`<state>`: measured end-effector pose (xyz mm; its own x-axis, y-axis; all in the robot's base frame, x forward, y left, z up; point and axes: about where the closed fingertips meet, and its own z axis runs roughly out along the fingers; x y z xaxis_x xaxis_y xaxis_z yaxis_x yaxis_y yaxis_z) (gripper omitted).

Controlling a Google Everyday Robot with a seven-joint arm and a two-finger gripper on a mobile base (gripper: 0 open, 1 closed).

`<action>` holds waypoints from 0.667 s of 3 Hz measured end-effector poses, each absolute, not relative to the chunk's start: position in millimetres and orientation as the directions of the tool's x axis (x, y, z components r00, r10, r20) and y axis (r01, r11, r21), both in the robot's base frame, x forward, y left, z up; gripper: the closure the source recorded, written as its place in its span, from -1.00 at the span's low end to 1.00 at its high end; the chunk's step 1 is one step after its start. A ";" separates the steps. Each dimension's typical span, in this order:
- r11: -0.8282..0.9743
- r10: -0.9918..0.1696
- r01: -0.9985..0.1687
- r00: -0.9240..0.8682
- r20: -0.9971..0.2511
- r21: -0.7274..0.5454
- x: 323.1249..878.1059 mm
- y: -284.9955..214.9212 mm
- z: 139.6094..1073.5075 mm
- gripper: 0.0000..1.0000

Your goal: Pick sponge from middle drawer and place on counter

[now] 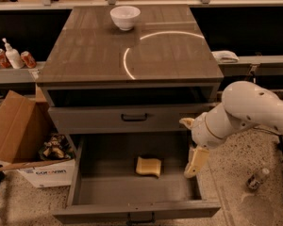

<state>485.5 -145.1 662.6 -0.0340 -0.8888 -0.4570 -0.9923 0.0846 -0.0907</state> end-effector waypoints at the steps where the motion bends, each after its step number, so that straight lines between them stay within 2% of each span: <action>1: 0.098 -0.883 -0.994 -0.061 -0.465 -0.055 493.4 -146.8 629.3 -1.00; 2: 0.111 -0.868 -0.993 -0.077 -0.491 -0.039 502.7 -148.8 588.5 -1.00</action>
Offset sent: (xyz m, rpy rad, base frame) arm 0.0315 -0.0081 -0.1218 0.0793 0.0561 -0.0408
